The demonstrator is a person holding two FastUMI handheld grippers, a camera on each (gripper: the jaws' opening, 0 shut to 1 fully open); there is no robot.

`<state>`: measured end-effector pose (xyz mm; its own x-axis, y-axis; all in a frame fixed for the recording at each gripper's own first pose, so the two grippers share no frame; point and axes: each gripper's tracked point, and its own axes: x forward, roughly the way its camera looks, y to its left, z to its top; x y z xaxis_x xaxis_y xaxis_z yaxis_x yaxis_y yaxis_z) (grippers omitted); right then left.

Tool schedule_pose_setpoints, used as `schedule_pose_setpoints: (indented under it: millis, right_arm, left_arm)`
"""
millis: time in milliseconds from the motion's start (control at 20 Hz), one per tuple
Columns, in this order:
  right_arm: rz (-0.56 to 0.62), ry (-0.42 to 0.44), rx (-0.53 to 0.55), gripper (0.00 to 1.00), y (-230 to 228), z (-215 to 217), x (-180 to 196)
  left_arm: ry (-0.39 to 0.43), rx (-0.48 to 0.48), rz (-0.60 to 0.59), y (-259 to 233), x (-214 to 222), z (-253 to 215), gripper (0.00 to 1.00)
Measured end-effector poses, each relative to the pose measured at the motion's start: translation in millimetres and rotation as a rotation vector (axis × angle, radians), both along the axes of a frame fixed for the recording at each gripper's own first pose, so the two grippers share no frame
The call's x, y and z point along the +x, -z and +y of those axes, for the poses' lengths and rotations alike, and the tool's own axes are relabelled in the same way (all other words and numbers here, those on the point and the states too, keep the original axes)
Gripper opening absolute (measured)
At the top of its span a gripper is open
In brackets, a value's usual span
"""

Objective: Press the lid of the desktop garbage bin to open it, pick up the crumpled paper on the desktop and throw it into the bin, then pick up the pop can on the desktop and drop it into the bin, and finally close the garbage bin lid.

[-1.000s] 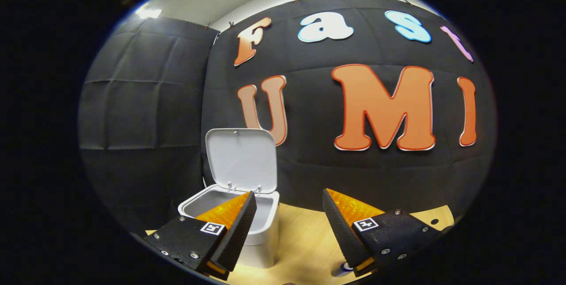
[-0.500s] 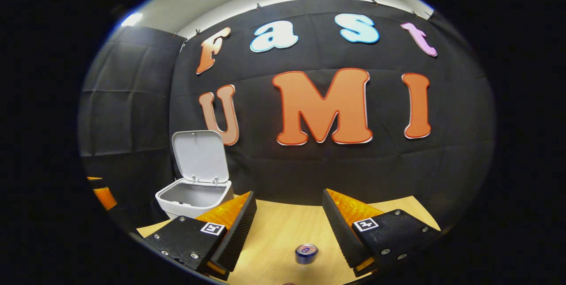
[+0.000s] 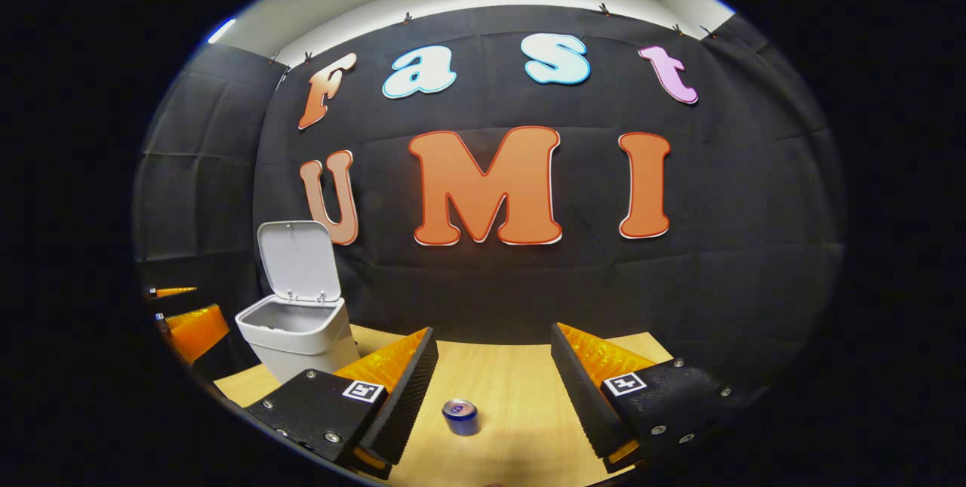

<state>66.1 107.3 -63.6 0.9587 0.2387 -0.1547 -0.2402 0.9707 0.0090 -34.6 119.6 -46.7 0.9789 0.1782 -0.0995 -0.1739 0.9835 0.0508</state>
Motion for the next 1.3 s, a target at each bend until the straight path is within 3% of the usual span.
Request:
schedule_pose_setpoints:
  millis: [250, 650, 1050, 1300]
  right_arm:
    - [0.023, 0.047, -0.002, 0.9, 6, -26, -8]
    - [0.018, 0.121, -0.056, 0.9, 9, -61, -9]
    - [0.055, 0.197, -0.099, 0.9, 20, -82, -14]
    - [0.078, 0.248, -0.127, 0.9, 24, -95, -20]
  left_arm:
    - [0.063, 0.036, 0.037, 35, 34, -28, 0.93]
    - [0.182, -0.021, 0.15, 119, 80, -66, 0.93]
    - [0.254, -0.074, 0.324, 239, 116, -91, 0.94]
    - [0.274, -0.048, 0.462, 314, 133, -104, 0.96]
